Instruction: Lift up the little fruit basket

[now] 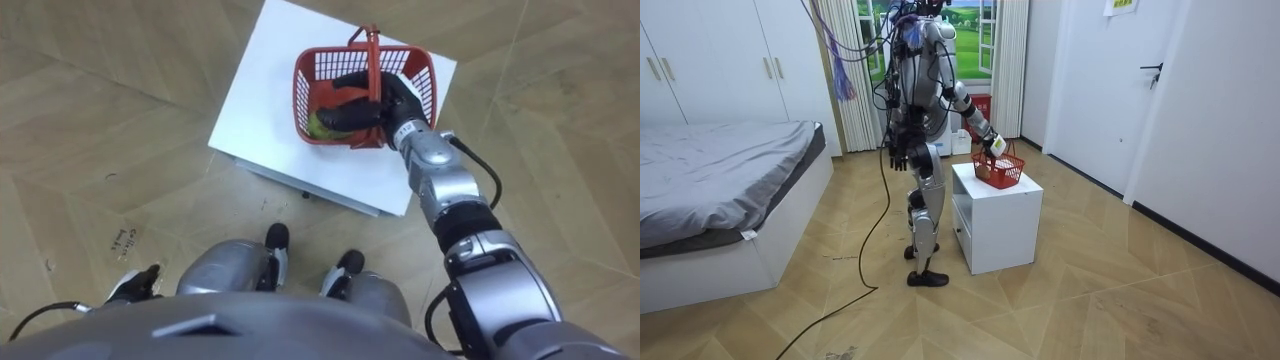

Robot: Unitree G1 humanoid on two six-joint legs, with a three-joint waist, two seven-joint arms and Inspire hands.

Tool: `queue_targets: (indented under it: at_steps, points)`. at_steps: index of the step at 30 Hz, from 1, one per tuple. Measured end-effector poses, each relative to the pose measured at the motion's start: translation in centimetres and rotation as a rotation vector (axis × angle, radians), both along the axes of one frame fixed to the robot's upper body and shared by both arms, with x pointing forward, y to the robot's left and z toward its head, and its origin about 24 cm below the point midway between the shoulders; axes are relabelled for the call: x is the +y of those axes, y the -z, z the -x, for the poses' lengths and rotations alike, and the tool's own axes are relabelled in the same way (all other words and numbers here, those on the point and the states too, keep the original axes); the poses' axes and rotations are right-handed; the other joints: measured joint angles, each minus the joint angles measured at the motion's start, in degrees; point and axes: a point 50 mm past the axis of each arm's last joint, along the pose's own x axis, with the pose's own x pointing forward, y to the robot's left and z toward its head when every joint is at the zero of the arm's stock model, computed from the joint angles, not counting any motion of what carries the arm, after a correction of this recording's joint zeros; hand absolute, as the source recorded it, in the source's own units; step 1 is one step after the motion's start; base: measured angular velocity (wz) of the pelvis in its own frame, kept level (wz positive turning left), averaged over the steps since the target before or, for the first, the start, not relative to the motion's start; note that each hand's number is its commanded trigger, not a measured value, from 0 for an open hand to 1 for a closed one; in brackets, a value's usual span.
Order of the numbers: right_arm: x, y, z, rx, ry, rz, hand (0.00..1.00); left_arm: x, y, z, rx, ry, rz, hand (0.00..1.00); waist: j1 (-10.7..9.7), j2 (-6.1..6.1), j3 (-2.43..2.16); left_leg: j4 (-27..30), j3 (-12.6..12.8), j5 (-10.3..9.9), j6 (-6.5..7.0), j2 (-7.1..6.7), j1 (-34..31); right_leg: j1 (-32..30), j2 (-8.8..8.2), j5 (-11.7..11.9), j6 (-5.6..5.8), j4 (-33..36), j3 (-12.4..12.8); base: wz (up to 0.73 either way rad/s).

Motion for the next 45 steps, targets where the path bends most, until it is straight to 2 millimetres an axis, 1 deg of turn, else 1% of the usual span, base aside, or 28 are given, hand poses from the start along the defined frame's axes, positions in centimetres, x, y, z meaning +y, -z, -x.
queue_targets:
  at_steps: [4, 10, 14, 15, 17, 21, 23, 24, 26, 28, 30, 31, 32, 35, 36, 39, 41, 43, 45]
  points:
    - [-0.2, 0.6, 0.7, 0.023, 0.004, 0.003, 0.00, 0.0, 0.0, -0.1, -0.007, -0.002, -0.005, 0.00, -0.1, 0.01, 0.00, 0.1, -0.1, -0.1, 0.06, -0.01, 0.3, 0.5, -0.03, 0.0, 0.00, 0.0, 0.0, 0.01]
    - [-0.3, 0.7, 0.9, 0.028, 0.009, 0.004, 0.00, 0.0, 0.0, -0.1, -0.009, -0.002, -0.011, 0.00, -0.1, 0.05, -0.08, 0.7, -0.1, -0.2, 0.14, -0.03, 0.5, 0.9, -0.03, 0.0, 0.00, 0.0, 0.4, 0.00]
    - [-0.6, 1.4, 1.9, 0.058, 0.021, 0.000, 0.00, -0.2, 0.0, 0.2, -0.005, -0.007, -0.016, 0.00, -0.1, 0.19, -0.55, 0.6, 0.2, -0.3, 0.23, -0.04, 1.4, 1.6, -0.04, 0.0, 0.00, 0.1, 0.6, -0.03]
    - [-0.6, 1.6, 2.2, 0.067, 0.025, 0.001, 0.00, -0.2, 0.1, 0.3, -0.005, -0.009, -0.018, 0.00, -0.2, 0.21, -0.79, 0.6, 0.2, -0.3, 0.23, -0.04, 1.6, 1.7, -0.04, 0.0, 0.00, 0.1, 0.7, -0.05]
    - [-0.8, 2.0, 2.8, 0.083, 0.032, 0.003, 0.00, -0.3, 0.1, 0.3, -0.005, -0.010, -0.019, 0.00, -0.2, 0.20, -0.82, 0.5, 0.5, -0.3, 0.23, -0.01, 2.1, 2.1, -0.01, 0.0, 0.00, 0.1, 1.4, -0.09]
    - [-0.9, 2.2, 3.1, 0.090, 0.036, 0.017, 0.00, -0.5, 0.2, 0.6, -0.003, -0.019, -0.022, 0.00, -0.5, 0.07, -0.86, 0.6, 1.2, -0.7, 0.31, 0.11, 2.5, 2.3, 0.02, 0.0, 0.00, 0.2, 2.1, -0.08]
    - [-0.9, 2.2, 3.1, 0.090, 0.037, 0.019, 0.00, -0.6, 0.2, 0.9, 0.002, -0.023, -0.025, 0.00, -1.1, -0.35, -0.98, 0.7, 1.5, -0.8, 0.44, 0.09, 2.7, 2.5, -0.01, -0.1, 0.04, 0.2, 2.4, -0.06]
    - [-0.9, 2.2, 3.1, 0.089, 0.036, 0.022, 0.00, -0.6, 0.2, 1.0, 0.003, -0.025, -0.025, 0.00, -1.3, -0.50, -0.96, 0.7, 1.5, -0.8, 0.48, 0.07, 2.8, 2.6, -0.04, -0.1, 0.07, 0.2, 2.4, -0.04]
    - [-0.8, 1.8, 2.9, 0.063, 0.019, 0.047, 0.00, -0.5, 0.2, 1.2, 0.008, -0.025, -0.026, 0.00, -1.7, -1.08, -0.88, 1.0, 1.5, -0.9, 0.51, 0.04, 3.1, 2.7, -0.09, -0.1, 0.11, 0.1, 2.4, -0.04]
    - [-1.0, 1.3, 2.5, 0.035, 0.004, 0.071, 0.00, -0.6, 0.2, 1.1, 0.006, -0.025, -0.025, 0.00, -2.0, -1.35, -0.85, 1.1, 1.6, -1.0, 0.51, 0.05, 3.1, 2.8, -0.03, -0.1, 0.12, 0.0, 2.5, -0.02]
    - [-1.0, 0.5, 2.2, -0.012, -0.008, 0.113, 0.00, -0.5, 0.2, 1.0, 0.003, -0.026, -0.023, 0.00, -2.1, -1.28, -0.82, 1.1, 1.7, -1.2, 0.45, 0.13, 3.4, 3.0, 0.11, -0.1, 0.13, 0.0, 3.1, -0.08]
    - [-0.9, -0.1, 2.0, -0.052, -0.011, 0.124, 0.00, -0.5, 0.2, 1.0, 0.001, -0.031, -0.024, 0.00, -2.3, -1.19, -0.77, 1.2, 1.8, -1.3, 0.34, 0.21, 3.6, 3.1, 0.27, -0.1, 0.12, 0.0, 3.5, -0.07]
    - [-0.8, -0.6, 1.9, -0.092, -0.018, 0.137, 0.00, -0.4, 0.2, 1.0, -0.001, -0.038, -0.027, 0.00, -2.9, -1.02, -0.62, 1.1, 1.7, -1.4, 0.28, 0.24, 4.1, 3.6, 0.35, -0.1, 0.12, -0.1, 3.4, -0.04]
    - [-0.6, -1.2, 2.2, -0.142, -0.023, 0.164, 0.00, -0.3, 0.2, 1.1, -0.004, -0.049, -0.028, 0.00, -3.3, -0.59, -0.50, 0.5, 1.7, -1.6, 0.17, 0.27, 5.5, 4.7, 0.44, -0.1, 0.19, -0.2, 3.6, -0.02]
    - [-0.7, -1.5, 2.4, -0.163, -0.018, 0.178, 0.00, -0.4, 0.2, 1.0, -0.010, -0.054, -0.027, 0.00, -3.3, -0.35, -0.62, 0.5, 1.8, -1.7, 0.17, 0.30, 5.7, 4.8, 0.48, -0.2, 0.25, -0.2, 3.6, -0.05]
    - [-1.2, -2.1, 2.6, -0.206, 0.021, 0.201, 0.00, -0.5, 0.2, 1.0, -0.022, -0.054, -0.027, 0.00, -4.1, 0.29, -0.66, 0.0, 2.1, -1.7, 0.18, 0.27, 6.6, 5.5, 0.45, -0.2, 0.29, -0.3, 3.8, -0.05]
    - [-1.7, -2.4, 2.8, -0.235, 0.059, 0.213, 0.00, -0.4, 0.1, 0.9, -0.038, -0.074, -0.041, 0.00, -4.9, 0.50, -0.74, -0.7, 2.5, -1.8, 0.21, 0.22, 7.9, 6.8, 0.50, -0.3, 0.42, -1.1, 4.0, -0.06]
    - [-2.0, -2.7, 2.7, -0.256, 0.092, 0.221, 0.00, -0.3, 0.1, 0.8, -0.054, -0.078, -0.050, 0.00, -5.3, 0.67, -0.81, -1.4, 2.8, -1.8, 0.18, 0.24, 8.6, 7.1, 0.51, -0.3, 0.48, -1.1, 4.3, -0.10]
    - [-2.6, -3.1, 2.7, -0.281, 0.123, 0.238, 0.00, -0.4, 0.0, 0.7, -0.070, -0.077, -0.053, 0.00, -5.6, 0.79, -0.89, -1.8, 3.4, -1.8, 0.18, 0.25, 9.5, 7.3, 0.58, -0.4, 0.54, -1.1, 5.1, -0.15]
